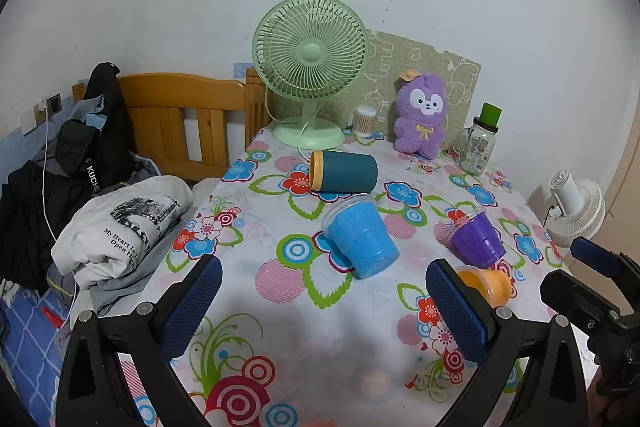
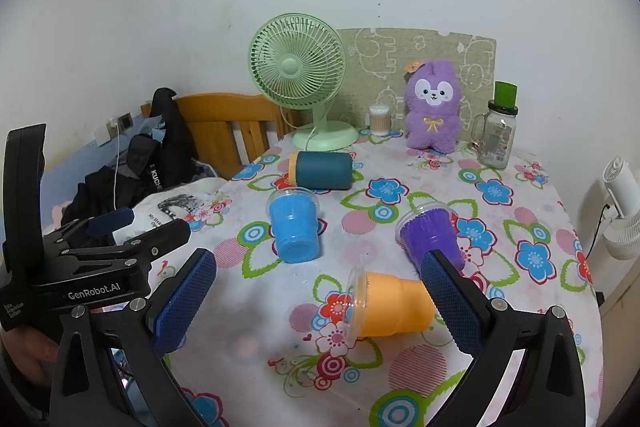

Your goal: Flip cup upside down

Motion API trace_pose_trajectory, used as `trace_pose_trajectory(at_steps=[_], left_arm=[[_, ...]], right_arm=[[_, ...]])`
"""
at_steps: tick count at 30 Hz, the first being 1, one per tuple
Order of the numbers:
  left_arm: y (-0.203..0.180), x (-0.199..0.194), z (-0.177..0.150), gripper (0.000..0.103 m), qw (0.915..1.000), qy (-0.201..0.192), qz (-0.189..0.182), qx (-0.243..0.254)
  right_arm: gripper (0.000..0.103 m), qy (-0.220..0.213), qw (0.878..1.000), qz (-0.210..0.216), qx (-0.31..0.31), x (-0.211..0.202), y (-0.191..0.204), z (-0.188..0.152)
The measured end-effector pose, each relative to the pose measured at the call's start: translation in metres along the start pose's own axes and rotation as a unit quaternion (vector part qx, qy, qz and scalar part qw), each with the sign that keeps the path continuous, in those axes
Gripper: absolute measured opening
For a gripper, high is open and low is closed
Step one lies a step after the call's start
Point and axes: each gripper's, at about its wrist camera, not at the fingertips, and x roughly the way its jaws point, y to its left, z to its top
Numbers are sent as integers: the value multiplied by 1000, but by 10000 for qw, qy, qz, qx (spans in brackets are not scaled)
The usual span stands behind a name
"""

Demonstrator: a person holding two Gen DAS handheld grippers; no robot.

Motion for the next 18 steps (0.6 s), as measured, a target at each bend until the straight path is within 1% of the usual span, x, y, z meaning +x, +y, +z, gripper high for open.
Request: trace_pose_trajectory(at_steps=[6,8,18], left_arm=[[-4,-2,0,103,10000,-1,4,0],[1,0,0,103,10000,1,-22,-10],[2,0,0,103,10000,9,-30,-14]], right_arm=[[103,-22,10000,4,-4,0,1,-1],[103,20,10000,-7,-13,4,4,4],[103,30,10000,-1,-6,1,-1,-1]])
